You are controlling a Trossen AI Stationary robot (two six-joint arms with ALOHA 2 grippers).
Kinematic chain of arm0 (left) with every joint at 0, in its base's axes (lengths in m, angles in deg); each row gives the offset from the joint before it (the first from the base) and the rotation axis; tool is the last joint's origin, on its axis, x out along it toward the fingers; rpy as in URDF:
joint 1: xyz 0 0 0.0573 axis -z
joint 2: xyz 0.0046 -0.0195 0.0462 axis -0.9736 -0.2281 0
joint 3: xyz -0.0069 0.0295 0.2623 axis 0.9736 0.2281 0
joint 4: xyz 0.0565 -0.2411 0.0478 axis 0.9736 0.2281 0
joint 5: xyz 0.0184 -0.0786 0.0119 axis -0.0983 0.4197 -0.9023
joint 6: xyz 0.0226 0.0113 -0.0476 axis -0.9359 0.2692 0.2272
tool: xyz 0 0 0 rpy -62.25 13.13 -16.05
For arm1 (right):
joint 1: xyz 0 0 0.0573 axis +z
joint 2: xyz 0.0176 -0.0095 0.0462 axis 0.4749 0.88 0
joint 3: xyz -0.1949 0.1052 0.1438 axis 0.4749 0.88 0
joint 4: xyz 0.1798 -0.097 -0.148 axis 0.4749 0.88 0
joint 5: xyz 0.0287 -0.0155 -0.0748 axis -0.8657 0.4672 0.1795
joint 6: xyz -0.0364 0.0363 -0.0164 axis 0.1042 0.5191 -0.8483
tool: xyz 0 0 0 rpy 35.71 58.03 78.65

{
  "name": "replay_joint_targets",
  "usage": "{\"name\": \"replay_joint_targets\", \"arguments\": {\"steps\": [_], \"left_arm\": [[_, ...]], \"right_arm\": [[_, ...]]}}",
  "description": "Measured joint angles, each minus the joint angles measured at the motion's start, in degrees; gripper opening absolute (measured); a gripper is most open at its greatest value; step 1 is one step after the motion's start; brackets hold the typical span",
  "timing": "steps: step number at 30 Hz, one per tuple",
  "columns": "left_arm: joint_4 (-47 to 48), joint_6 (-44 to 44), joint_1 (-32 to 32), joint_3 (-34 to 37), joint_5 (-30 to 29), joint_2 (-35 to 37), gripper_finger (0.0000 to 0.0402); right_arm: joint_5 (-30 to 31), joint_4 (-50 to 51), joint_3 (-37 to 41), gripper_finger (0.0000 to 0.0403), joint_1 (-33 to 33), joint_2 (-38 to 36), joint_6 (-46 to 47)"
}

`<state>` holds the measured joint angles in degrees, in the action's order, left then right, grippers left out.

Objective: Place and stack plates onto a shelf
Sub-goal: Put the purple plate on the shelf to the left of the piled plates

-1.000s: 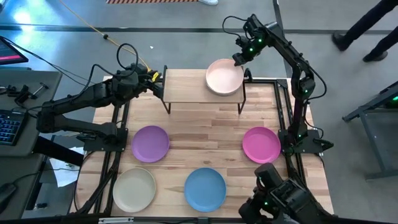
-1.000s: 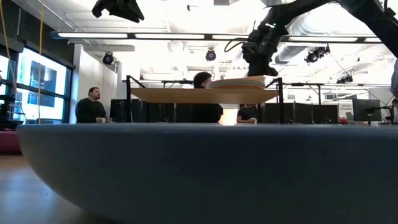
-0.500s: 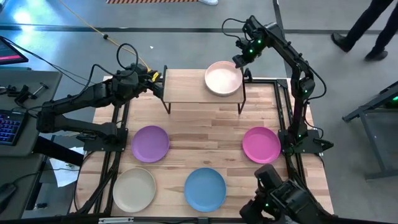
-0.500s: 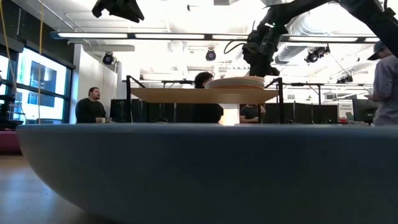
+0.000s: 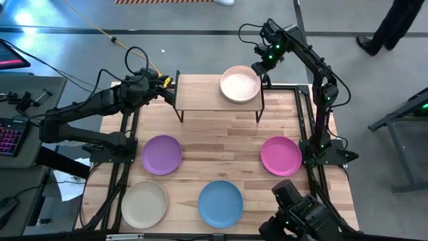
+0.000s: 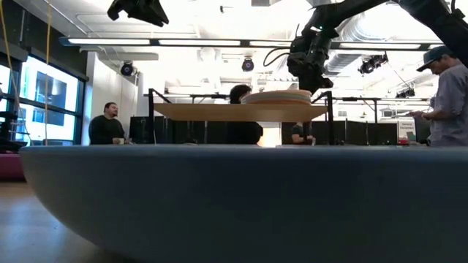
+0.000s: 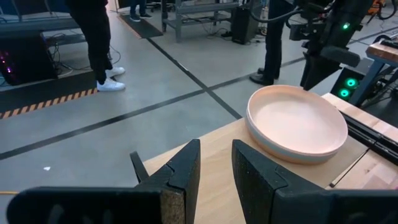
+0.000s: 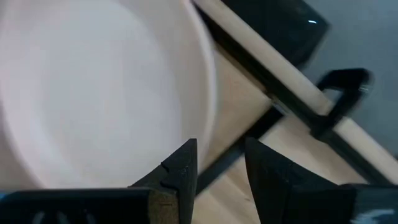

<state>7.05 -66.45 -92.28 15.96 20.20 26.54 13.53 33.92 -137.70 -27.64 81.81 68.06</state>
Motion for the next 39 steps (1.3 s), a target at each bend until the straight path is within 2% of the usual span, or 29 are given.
{"name": "replay_joint_targets", "arguments": {"steps": [3,7,16,22,31,39], "left_arm": [[0.0,0.0,0.0,0.02,-0.01,0.0,0.0083],[0.0,-0.02,0.0,0.02,0.02,0.0,0.0083],[0.0,-0.05,0.0,0.01,0.01,-0.01,0.0083],[1.96,-0.1,0.02,0.02,0.34,-0.02,0.0083],[11.27,0.73,0.04,0.02,6.56,-0.04,0.0083],[19.73,4.37,2.28,0.02,12.57,-0.49,0.0083]], "right_arm": [[4.12,0.02,0.0,0.0114,0.54,0.0,0.08],[6.7,-0.9,-0.02,0.0114,1.47,0.0,0.2],[6.19,-0.59,-0.02,0.0114,2.43,-0.01,1.7],[2.51,3.6,-0.02,0.0114,2.61,-1.09,4.47],[2.68,4.37,-0.02,0.0114,6.54,-8.18,10.12],[4.59,5.48,-0.04,0.0114,13.9,-13.78,16.84]]}}
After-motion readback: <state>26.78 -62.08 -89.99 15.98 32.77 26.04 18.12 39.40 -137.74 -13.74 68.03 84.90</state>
